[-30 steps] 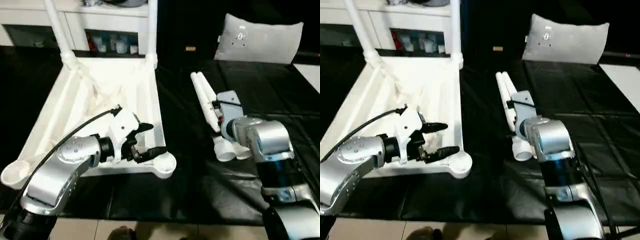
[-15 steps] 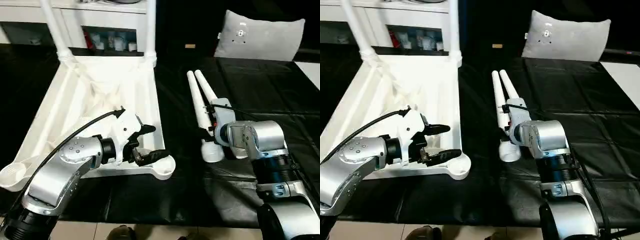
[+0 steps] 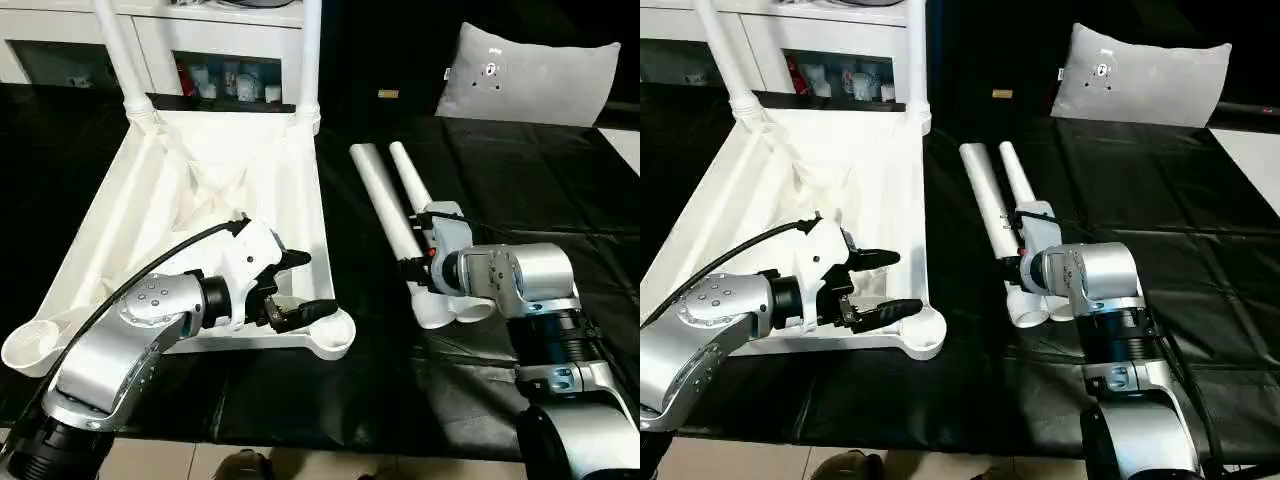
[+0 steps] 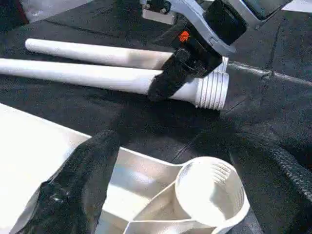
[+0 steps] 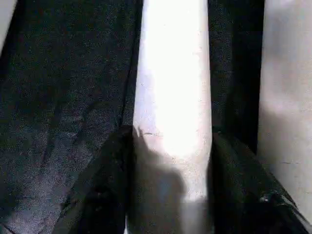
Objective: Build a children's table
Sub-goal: Pick table leg
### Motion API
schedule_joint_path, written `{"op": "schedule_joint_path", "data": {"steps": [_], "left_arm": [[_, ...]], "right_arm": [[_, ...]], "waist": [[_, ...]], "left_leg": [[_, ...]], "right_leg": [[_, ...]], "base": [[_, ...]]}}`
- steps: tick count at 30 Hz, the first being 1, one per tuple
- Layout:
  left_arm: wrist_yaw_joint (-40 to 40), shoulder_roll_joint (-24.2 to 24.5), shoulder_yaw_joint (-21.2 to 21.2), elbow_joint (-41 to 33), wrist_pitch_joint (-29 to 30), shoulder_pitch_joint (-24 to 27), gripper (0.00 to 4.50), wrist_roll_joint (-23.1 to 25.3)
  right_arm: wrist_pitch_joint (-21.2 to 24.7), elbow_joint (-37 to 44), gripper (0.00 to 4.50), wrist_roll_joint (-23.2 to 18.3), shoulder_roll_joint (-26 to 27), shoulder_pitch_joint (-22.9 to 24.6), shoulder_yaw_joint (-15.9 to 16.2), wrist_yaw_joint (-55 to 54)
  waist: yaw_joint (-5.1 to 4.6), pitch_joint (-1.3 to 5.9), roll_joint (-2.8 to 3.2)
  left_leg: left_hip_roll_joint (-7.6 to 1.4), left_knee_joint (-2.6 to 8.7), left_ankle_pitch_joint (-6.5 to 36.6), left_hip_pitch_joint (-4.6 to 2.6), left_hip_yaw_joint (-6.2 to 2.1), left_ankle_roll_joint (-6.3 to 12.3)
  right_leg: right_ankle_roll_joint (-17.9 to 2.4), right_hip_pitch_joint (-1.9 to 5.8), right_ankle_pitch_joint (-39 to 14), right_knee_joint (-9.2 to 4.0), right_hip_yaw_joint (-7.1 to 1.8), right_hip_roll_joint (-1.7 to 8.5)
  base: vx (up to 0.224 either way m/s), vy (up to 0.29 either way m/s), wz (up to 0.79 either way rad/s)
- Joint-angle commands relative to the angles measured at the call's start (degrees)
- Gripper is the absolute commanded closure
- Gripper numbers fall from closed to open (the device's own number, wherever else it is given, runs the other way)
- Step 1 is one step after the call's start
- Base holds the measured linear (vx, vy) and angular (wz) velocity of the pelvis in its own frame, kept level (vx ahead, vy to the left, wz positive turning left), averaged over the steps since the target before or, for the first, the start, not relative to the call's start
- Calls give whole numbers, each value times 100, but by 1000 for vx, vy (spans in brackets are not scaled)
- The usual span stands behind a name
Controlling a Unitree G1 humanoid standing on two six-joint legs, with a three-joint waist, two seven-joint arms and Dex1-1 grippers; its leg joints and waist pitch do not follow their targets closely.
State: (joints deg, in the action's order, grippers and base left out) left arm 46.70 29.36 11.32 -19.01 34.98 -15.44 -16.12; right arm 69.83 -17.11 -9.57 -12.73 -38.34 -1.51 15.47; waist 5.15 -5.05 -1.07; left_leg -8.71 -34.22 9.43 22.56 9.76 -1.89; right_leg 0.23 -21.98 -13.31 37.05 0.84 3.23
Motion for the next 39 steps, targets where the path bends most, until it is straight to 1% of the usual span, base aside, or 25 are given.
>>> {"op": "schedule_joint_path", "data": {"steps": [1,4,6,7,8,10,11,12,14,15,16,17,18,19,20,21,22,23,24,26,28,31,33,37,39], "left_arm": [[29,43,66,-149,-44,-13,43,-25],[18,38,77,-150,-33,-20,43,-22],[-52,-3,53,-112,-46,-62,43,5],[-134,-50,24,-58,-95,-103,43,51],[-283,-139,-47,35,-163,-172,43,108],[-472,-266,-151,167,-202,-290,43,146],[-571,-338,-215,247,-207,-373,43,152],[-629,-379,-252,294,-208,-425,43,155],[-884,-611,-461,501,-101,-651,43,54],[-954,-667,-511,561,-94,-713,43,40],[-1055,-743,-576,648,-97,-803,43,28],[-1199,-864,-669,769,-107,-931,43,-5],[-1360,-999,-772,905,-119,-1075,43,-42],[-1557,-1254,-973,1071,-24,-1306,43,-243],[-1756,-1518,-1172,1228,83,-1548,43,-444],[-1810,-1589,-1222,1264,116,-1616,14,-498],[-1810,-1589,-1222,1264,116,-1616,14,-498],[-1910,-1951,-1446,1332,262,-1870,7,-935],[-1961,-2132,-1551,1369,319,-1998,7,-1128],[-2070,-2484,-1745,1446,520,-2222,4,-1569],[-2135,-2703,-1861,1539,649,-2389,0,-1814],[-2229,-2886,-1983,1672,746,-2574,0,-1970],[-2221,-2957,-2013,1756,837,-2714,0,-2097],[-2233,-3056,-2084,1809,887,-2833,0,-2275],[-2250,-3096,-2104,1811,931,-2888,0,-2379]], "right_arm": [[-20,-102,254,-39,-29,12,-76,19],[-101,-125,260,-38,-39,39,-71,33],[-437,-95,261,-130,72,67,-341,-35],[-711,-28,261,-211,158,80,-523,-74],[-1147,121,261,-318,242,131,-683,-37],[-1671,346,262,-452,309,234,-792,121],[-1768,468,262,-527,321,285,-823,222],[-1793,538,262,-572,326,314,-843,280],[-1605,811,262,-928,418,398,-1107,512],[-1570,877,262,-1040,457,411,-1200,570],[-1522,956,262,-1199,509,429,-1335,644],[-1600,1058,262,-1360,541,475,-1426,781],[-1686,1172,262,-1540,578,526,-1527,934],[-2035,1342,262,-1766,607,658,-1569,1242],[-2407,1508,262,-2008,638,798,-1603,1552],[-2513,1552,262,-2075,646,836,-1607,1638],[-2513,1552,262,-2075,646,836,-1607,1638],[-2392,1716,262,-2536,729,894,-1803,1921],[-2287,1795,262,-2723,766,908,-1889,2042],[-2177,1996,262,-2963,771,976,-1901,2339],[-2153,2149,262,-3120,732,1055,-1822,2546],[-2211,2261,262,-3293,680,1141,-1714,2686],[-2225,2363,262,-3443,658,1195,-1664,2761],[-2214,2457,262,-3476,644,1231,-1629,2782],[-2242,2500,262,-3454,628,1261,-1587,2802]], "waist": [[19,472,1],[21,477,5],[21,465,13],[23,471,6],[22,474,5],[27,463,23],[34,474,30],[31,477,15],[31,475,16],[25,469,13],[41,477,13],[40,488,10],[43,475,-10],[71,489,4],[94,487,26],[109,486,-2],[122,491,-7],[111,474,-28],[131,479,-26],[160,470,-42],[163,461,-49],[178,449,-56],[170,436,-50],[168,429,-29],[168,436,-37]], "left_leg": [[-351,401,724,-171,-90,-428],[-348,399,721,-168,-89,-437],[-352,409,814,-172,-91,-467],[-365,408,889,-179,-85,-474],[-367,407,899,-182,-92,-479],[-372,407,974,-179,-90,-466],[-371,406,937,-181,-97,-438],[-360,402,884,-179,-91,-401],[-350,394,827,-176,-85,-328],[-347,401,785,-153,-96,-280],[-354,395,783,-167,-98,-266],[-357,388,730,-165,-102,-225],[-343,385,708,-147,-81,-178],[-361,373,723,-173,-89,-172],[-358,358,756,-161,-76,-136],[-380,360,799,-153,-98,-100],[-380,364,750,-147,-112,-68],[-369,368,675,-133,-101,-16],[-365,346,640,-139,-95,53],[-358,334,620,-129,-89,130],[-359,337,592,-120,-92,170],[-367,344,676,-126,-104,187],[-364,359,744,-121,-113,136],[-367,371,782,-129,-120,67],[-373,375,759,-129,-123,59]], "right_leg": [[-1068,190,-285,-408,-218,445],[-1065,190,-276,-406,-215,441],[-1058,177,-338,-411,-214,442],[-1050,171,-354,-415,-224,457],[-1059,173,-357,-413,-218,458],[-1044,162,-352,-424,-220,458],[-1045,180,-272,-414,-215,457],[-1047,189,-165,-411,-211,433],[-1073,198,-60,-411,-215,425],[-1102,214,-29,-405,-209,431],[-1101,205,-50,-410,-207,438],[-1145,214,18,-398,-203,449],[-1156,218,74,-407,-207,433],[-1194,208,80,-404,-206,455],[-1239,210,118,-407,-204,479],[-1305,224,147,-409,-195,493],[-1318,232,168,-404,-186,494],[-1351,235,200,-393,-185,475],[-1418,232,205,-401,-186,483],[-1452,236,102,-416,-185,486],[-1452,239,15,-426,-180,486],[-1372,227,-242,-469,-182,493],[-1298,228,-466,-495,-181,497],[-1213,210,-571,-510,-187,489],[-1215,214,-496,-501,-183,487]], "base": [[0,0,0],[0,0,0],[0,0,0],[0,0,0],[0,0,0],[0,0,0],[0,0,0],[0,0,0],[0,0,0],[0,0,0],[0,0,0],[0,0,0],[0,0,0],[0,0,0],[0,0,0],[0,0,0],[0,0,0],[0,0,0],[0,0,0],[0,0,0],[0,0,0],[0,0,0],[0,0,0],[0,0,0],[0,0,0]]}}
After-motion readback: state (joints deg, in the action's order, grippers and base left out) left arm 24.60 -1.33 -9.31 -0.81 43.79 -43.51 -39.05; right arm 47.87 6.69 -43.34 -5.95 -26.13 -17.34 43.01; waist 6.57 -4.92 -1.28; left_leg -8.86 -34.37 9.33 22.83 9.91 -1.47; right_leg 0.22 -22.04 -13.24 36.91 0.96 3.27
